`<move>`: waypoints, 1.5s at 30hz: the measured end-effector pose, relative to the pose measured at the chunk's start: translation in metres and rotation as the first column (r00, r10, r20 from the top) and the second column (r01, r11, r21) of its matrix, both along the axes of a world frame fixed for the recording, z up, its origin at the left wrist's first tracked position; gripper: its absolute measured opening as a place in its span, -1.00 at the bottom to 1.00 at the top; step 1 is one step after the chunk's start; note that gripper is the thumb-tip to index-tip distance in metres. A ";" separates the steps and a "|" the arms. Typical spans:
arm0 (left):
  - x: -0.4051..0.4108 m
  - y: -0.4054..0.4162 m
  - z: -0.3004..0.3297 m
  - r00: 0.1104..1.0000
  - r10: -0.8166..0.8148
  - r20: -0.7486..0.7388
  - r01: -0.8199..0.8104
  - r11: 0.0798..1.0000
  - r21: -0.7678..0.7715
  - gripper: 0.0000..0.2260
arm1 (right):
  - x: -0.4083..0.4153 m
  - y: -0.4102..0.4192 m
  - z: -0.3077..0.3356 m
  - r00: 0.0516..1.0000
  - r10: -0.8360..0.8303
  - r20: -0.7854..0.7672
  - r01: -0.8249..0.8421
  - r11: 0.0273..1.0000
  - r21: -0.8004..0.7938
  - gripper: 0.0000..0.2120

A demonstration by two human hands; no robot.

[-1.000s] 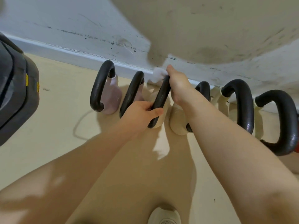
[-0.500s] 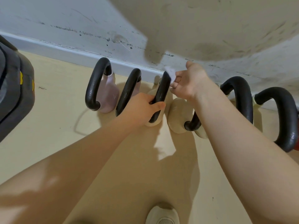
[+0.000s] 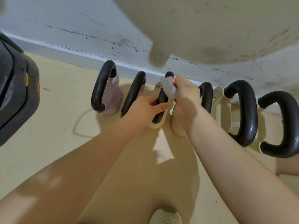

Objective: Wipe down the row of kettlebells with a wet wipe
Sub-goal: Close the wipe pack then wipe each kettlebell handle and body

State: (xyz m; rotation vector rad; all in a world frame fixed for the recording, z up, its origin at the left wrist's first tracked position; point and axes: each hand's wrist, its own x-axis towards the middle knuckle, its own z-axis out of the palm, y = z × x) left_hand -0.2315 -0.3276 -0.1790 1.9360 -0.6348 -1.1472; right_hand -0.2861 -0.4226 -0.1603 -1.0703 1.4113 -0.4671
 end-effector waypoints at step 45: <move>0.001 0.035 -0.001 0.856 -0.290 0.428 0.268 0.957 0.112 -0.82 | -0.035 0.071 -0.053 0.955 0.294 -0.043 -0.269 0.792 -0.548 -0.74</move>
